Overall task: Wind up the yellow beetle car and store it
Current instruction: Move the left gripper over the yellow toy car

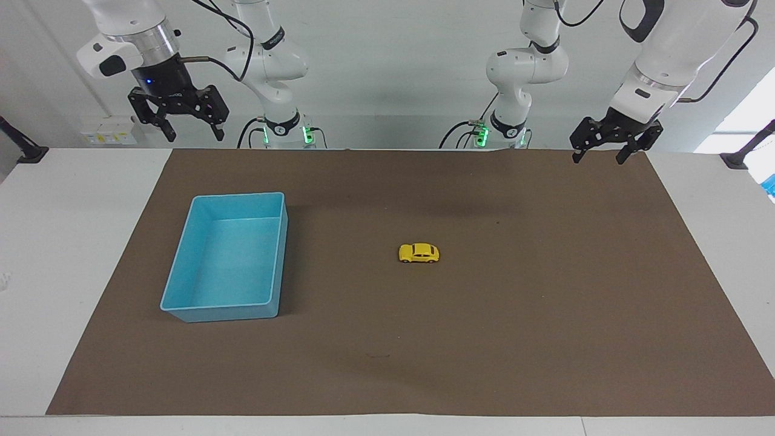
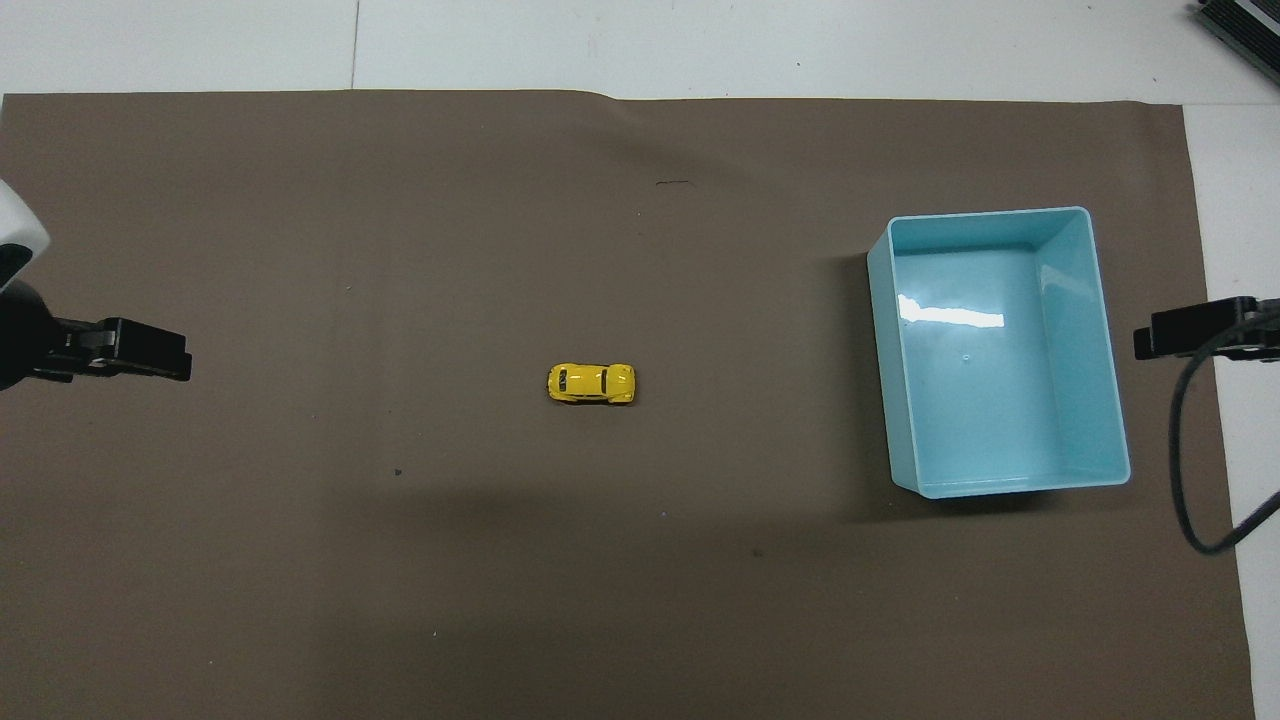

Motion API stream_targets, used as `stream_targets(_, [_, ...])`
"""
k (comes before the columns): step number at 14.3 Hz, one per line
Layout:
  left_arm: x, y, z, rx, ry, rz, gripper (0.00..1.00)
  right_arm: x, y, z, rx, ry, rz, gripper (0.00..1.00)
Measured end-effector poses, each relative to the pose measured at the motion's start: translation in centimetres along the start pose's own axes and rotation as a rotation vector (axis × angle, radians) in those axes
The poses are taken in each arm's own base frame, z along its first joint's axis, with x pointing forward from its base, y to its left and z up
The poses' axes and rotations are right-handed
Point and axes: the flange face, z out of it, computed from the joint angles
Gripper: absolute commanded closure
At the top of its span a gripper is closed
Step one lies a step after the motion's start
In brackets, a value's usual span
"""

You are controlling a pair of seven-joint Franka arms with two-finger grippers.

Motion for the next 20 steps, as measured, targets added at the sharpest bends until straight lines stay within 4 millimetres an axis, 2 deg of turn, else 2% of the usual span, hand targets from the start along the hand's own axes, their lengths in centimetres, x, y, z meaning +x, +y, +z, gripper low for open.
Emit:
stream_targets(5, [0.2,1.5,2.9,0.002,-0.025,-0.182,0.00,0.0,0.0,0.0,0.000,0.000,0.000,0.00])
stream_targets(11, [0.0,4.8,5.9,-0.006,-0.036,-0.452,0.00,0.0,0.0,0.0,0.000,0.000,0.000,0.00])
stream_targets(20, [0.1,8.9,9.2,-0.041,-0.041,-0.914,0.00,0.0,0.0,0.0,0.000,0.000,0.000,0.00])
